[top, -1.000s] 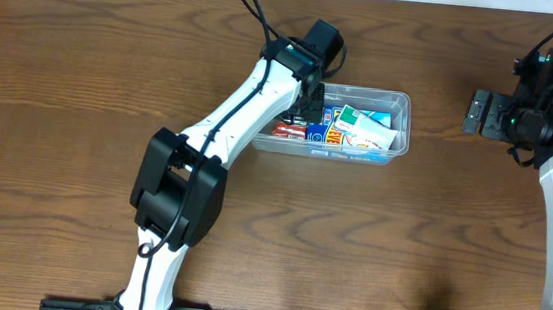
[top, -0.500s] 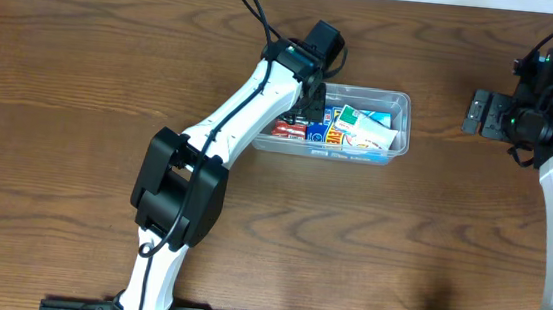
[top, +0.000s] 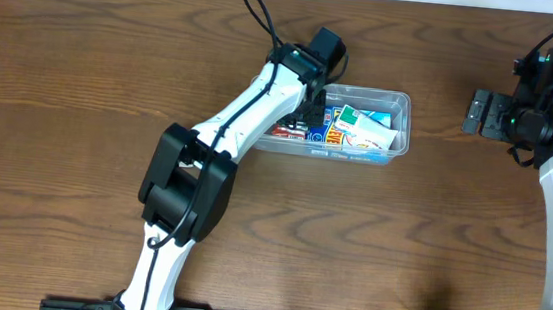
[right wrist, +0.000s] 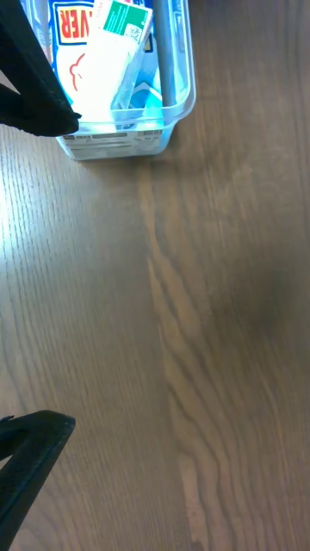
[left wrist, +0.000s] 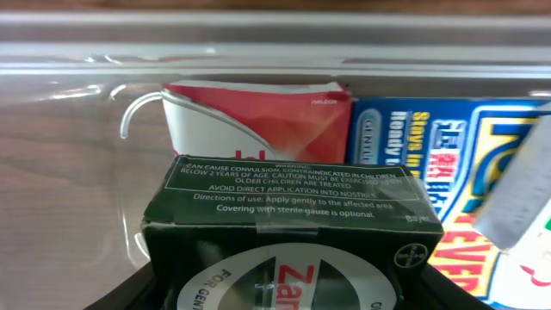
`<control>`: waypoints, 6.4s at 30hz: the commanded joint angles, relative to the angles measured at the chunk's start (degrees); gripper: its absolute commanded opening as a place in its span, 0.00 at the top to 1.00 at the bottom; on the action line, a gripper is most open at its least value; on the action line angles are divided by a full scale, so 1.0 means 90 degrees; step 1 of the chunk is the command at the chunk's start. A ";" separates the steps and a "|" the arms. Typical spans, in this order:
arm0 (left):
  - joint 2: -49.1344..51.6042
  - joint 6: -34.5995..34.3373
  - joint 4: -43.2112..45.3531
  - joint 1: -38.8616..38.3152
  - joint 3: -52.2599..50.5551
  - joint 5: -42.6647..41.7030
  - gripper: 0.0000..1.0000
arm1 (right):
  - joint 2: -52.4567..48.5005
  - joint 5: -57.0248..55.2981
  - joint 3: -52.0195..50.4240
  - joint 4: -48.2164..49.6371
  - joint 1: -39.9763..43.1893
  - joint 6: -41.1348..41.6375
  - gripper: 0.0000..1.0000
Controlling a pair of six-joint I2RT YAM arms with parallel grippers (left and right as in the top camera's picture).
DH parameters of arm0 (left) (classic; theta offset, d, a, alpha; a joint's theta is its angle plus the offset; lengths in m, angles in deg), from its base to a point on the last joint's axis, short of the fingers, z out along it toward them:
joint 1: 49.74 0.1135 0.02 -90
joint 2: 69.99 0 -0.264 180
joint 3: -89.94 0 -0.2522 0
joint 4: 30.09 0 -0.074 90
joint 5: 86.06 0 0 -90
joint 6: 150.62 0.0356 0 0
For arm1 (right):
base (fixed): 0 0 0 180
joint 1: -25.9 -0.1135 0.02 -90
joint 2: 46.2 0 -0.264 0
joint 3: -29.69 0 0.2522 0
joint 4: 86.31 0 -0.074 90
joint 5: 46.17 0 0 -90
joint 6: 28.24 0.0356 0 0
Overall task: Pack container
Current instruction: 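Release the green box and raise the left gripper, then grasp the dark Woods bottle by its cap with the left gripper, then carry the bottle over the container with the left gripper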
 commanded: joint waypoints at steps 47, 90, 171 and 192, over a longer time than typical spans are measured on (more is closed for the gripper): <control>-0.2448 0.0376 -0.2783 0.1921 -0.0032 0.0714 0.05 | 0.0056 -0.0019 0.0070 -0.0005 0.0044 0.0083 0.01; -0.2450 0.0750 -0.0695 0.2905 -0.3048 -0.0163 0.51 | 0.0056 -0.0019 0.0070 -0.0005 0.0044 0.0083 0.01; -0.2567 0.7218 -0.0027 0.0444 -0.1107 0.0471 0.89 | 0.0056 -0.0019 0.0070 -0.0005 0.0044 0.0083 0.01; -0.1683 0.7414 0.0114 0.0452 -0.1107 0.0189 0.90 | 0.0056 -0.0019 0.0070 -0.0005 0.0044 0.0083 0.01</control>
